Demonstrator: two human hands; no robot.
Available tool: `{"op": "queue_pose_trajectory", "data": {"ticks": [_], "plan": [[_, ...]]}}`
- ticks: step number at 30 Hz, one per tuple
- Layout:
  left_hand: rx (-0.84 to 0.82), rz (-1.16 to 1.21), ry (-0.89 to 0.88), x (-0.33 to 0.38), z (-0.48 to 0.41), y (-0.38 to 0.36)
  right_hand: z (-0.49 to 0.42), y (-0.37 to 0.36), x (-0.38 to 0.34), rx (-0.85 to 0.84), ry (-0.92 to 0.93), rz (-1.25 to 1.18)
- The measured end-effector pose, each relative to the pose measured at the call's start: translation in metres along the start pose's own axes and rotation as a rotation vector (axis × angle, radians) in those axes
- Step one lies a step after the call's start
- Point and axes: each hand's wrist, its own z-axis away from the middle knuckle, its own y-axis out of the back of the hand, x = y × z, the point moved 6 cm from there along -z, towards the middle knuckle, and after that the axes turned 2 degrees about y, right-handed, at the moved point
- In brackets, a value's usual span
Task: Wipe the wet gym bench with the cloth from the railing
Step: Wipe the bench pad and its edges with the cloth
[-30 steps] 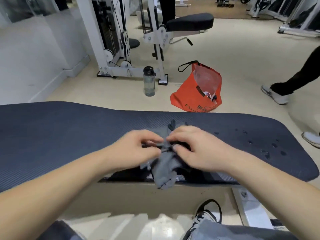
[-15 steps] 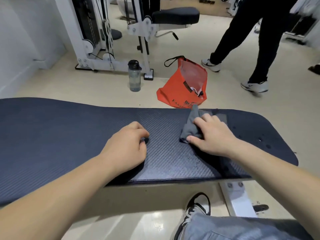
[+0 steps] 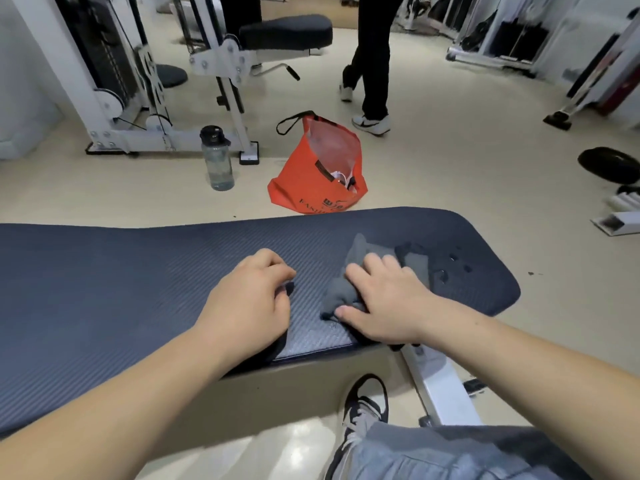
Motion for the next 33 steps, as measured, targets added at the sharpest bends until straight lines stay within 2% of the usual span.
{"op": "queue_pose_trajectory", "data": {"ticks": [2, 4, 9, 10, 12, 16, 17, 19, 23, 26, 30, 33], "plan": [[-0.003, -0.008, -0.011, 0.008, -0.003, -0.007, 0.016, -0.003, -0.016, -0.032, 0.129, -0.005], [-0.015, -0.005, -0.019, 0.018, -0.004, -0.015, 0.017, 0.002, 0.003, -0.015, 0.084, -0.051], [-0.007, 0.03, -0.061, 0.04, -0.012, -0.03, 0.02, -0.003, 0.128, 0.043, -0.464, -0.057], [-0.007, 0.03, -0.066, 0.043, -0.014, -0.034, 0.025, -0.006, 0.14, 0.048, -0.527, -0.066], [-0.011, 0.029, -0.078, 0.049, -0.019, -0.041, 0.031, -0.01, 0.136, 0.038, -0.5, -0.074], [0.009, 0.037, -0.107, 0.061, -0.026, -0.052, 0.031, -0.013, 0.082, 0.049, -0.13, -0.08], [0.021, 0.044, -0.115, 0.064, -0.029, -0.053, 0.031, -0.013, 0.082, 0.055, -0.089, -0.109], [0.042, 0.061, -0.123, 0.068, -0.035, -0.054, 0.027, -0.01, 0.109, 0.09, -0.163, -0.171], [0.079, 0.109, -0.111, 0.071, -0.05, -0.052, 0.028, -0.01, 0.192, 0.248, -0.596, -0.148], [0.088, 0.116, -0.099, 0.064, -0.057, -0.049, 0.017, -0.015, 0.215, 0.266, -0.795, -0.191], [0.095, 0.096, -0.075, 0.048, -0.053, -0.038, -0.021, -0.008, 0.196, 0.281, -0.853, -0.233], [0.12, 0.086, -0.056, 0.033, -0.045, -0.023, -0.06, 0.005, 0.145, 0.271, -0.673, -0.245]]}}
